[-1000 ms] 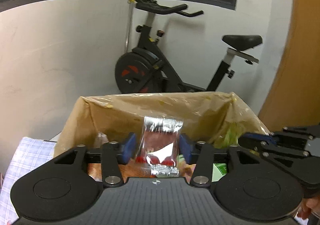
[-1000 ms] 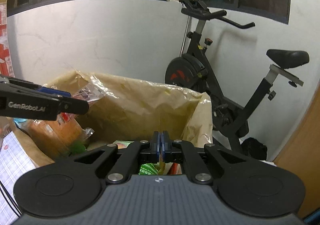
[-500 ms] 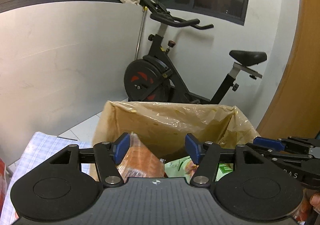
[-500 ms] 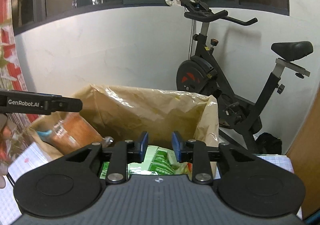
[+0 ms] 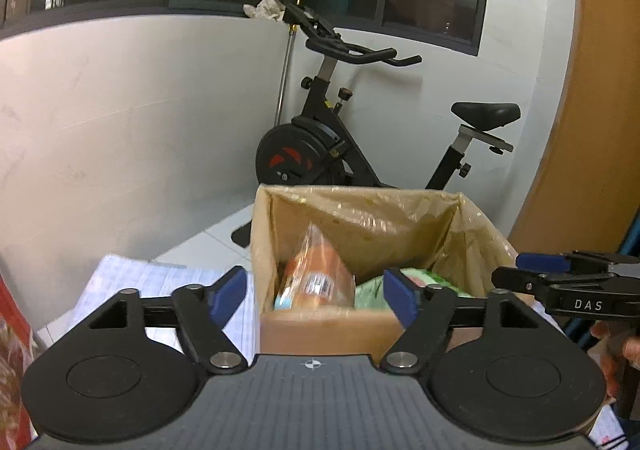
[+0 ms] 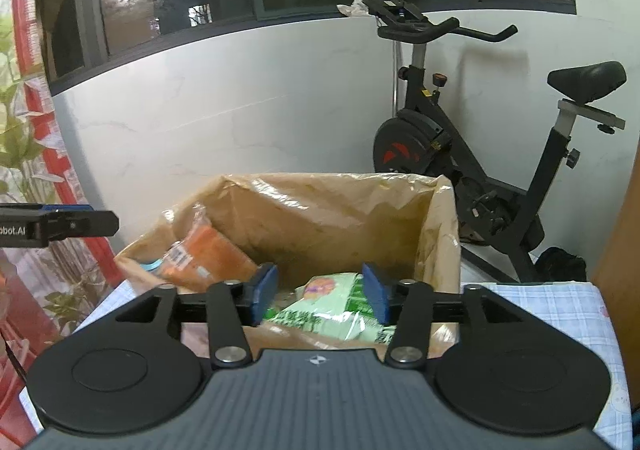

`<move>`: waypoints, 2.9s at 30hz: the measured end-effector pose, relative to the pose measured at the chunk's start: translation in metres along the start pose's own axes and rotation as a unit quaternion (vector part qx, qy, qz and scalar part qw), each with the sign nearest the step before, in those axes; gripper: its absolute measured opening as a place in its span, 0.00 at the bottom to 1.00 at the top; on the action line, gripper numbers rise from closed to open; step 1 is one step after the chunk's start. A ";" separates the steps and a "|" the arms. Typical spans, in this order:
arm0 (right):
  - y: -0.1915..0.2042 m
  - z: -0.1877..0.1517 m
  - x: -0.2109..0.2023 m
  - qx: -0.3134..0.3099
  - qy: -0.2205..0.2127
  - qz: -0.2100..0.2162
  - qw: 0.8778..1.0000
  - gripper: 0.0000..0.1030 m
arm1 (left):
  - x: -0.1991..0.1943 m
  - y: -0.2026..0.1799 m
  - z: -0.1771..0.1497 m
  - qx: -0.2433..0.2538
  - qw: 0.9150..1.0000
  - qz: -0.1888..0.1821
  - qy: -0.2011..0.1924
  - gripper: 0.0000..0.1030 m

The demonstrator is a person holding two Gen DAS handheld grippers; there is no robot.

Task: Organize snacks
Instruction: 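Move both tools back down to the remaining snacks on the table, then grasp the blue-white packet with the right tool while the left lowers onto the red packet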

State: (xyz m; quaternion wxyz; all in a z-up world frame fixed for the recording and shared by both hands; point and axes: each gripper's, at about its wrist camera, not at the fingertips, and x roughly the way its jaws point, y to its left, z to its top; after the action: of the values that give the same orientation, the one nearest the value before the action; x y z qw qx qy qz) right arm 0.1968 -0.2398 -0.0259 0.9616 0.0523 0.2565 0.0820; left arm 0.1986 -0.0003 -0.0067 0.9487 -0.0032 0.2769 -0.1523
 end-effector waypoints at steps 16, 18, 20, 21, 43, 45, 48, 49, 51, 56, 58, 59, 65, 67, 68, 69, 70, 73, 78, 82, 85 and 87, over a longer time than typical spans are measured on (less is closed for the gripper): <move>0.043 -0.078 -0.038 -0.019 0.010 0.040 0.999 0.94 | -0.031 0.034 -0.121 -0.027 0.997 0.034 0.058 0.86; 0.046 -0.093 -0.038 -0.018 0.019 0.045 0.999 0.94 | -0.031 0.036 -0.138 -0.024 0.996 0.042 0.069 0.86; 0.049 -0.108 -0.037 -0.019 0.030 0.047 0.998 0.95 | -0.032 0.036 -0.153 -0.021 0.996 0.048 0.077 0.86; 0.051 -0.114 -0.036 -0.021 0.035 0.047 0.998 0.95 | -0.031 0.035 -0.158 -0.020 0.995 0.047 0.081 0.86; 0.094 -0.215 -0.015 -0.117 0.189 0.090 0.971 0.83 | -0.025 0.010 -0.231 -0.041 0.989 0.012 0.143 0.85; 0.096 -0.220 -0.015 -0.117 0.195 0.096 0.969 0.82 | -0.024 0.011 -0.230 -0.043 0.989 0.012 0.143 0.85; 0.101 -0.228 -0.015 -0.135 0.207 0.108 0.963 0.79 | -0.025 0.011 -0.230 -0.045 0.989 0.012 0.142 0.85; 0.104 -0.229 -0.015 -0.142 0.210 0.111 0.961 0.78 | -0.025 0.011 -0.231 -0.046 0.989 0.011 0.142 0.85; 0.107 -0.233 -0.013 -0.157 0.218 0.114 0.957 0.77 | -0.025 0.011 -0.231 -0.049 0.988 0.011 0.144 0.85; 0.115 -0.244 -0.010 -0.199 0.223 0.105 0.949 0.74 | -0.024 0.013 -0.233 -0.057 0.987 0.011 0.147 0.85; 0.115 -0.247 -0.008 -0.209 0.219 0.100 0.948 0.71 | -0.024 0.013 -0.233 -0.059 0.987 0.012 0.146 0.85; 0.114 -0.247 -0.007 -0.206 0.220 0.101 0.948 0.68 | -0.024 0.013 -0.233 -0.060 0.987 0.012 0.147 0.85; 0.111 -0.245 -0.004 -0.191 0.212 0.106 0.953 0.63 | -0.023 0.014 -0.234 -0.062 0.987 0.013 0.149 0.85; 0.112 -0.245 -0.002 -0.190 0.210 0.109 0.953 0.64 | -0.022 0.015 -0.234 -0.063 0.987 0.014 0.150 0.85; 0.111 -0.245 -0.001 -0.187 0.210 0.112 0.953 0.65 | -0.022 0.015 -0.235 -0.063 0.986 0.015 0.151 0.85; 0.111 -0.245 0.000 -0.184 0.212 0.114 0.953 0.65 | -0.021 0.015 -0.235 -0.063 0.986 0.015 0.152 0.85; 0.111 -0.244 0.000 -0.179 0.210 0.117 0.954 0.63 | -0.022 0.015 -0.235 -0.063 0.986 0.013 0.151 0.85; 0.107 -0.239 -0.002 -0.153 0.206 0.134 0.957 0.50 | -0.022 0.015 -0.235 -0.062 0.987 0.010 0.148 0.85; 0.091 -0.224 -0.014 -0.091 0.172 0.122 0.973 0.46 | -0.022 0.023 -0.227 -0.083 0.989 0.010 0.121 0.85; 0.071 -0.216 -0.021 -0.043 0.144 0.101 0.983 0.45 | -0.017 0.012 -0.229 -0.059 0.990 -0.001 0.126 0.84; 0.060 -0.210 -0.024 -0.018 0.126 0.094 0.987 0.45 | -0.010 -0.001 -0.236 -0.032 0.989 -0.018 0.142 0.83; 0.056 -0.208 -0.025 -0.014 0.114 0.075 0.991 0.45 | -0.006 -0.007 -0.240 -0.018 0.988 -0.024 0.149 0.83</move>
State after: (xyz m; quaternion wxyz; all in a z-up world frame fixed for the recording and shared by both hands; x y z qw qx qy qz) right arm 0.0633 -0.1778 -0.1854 0.9180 0.0477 0.3585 0.1626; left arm 0.0656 0.0135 -0.2063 0.8929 -0.0046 0.4174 -0.1690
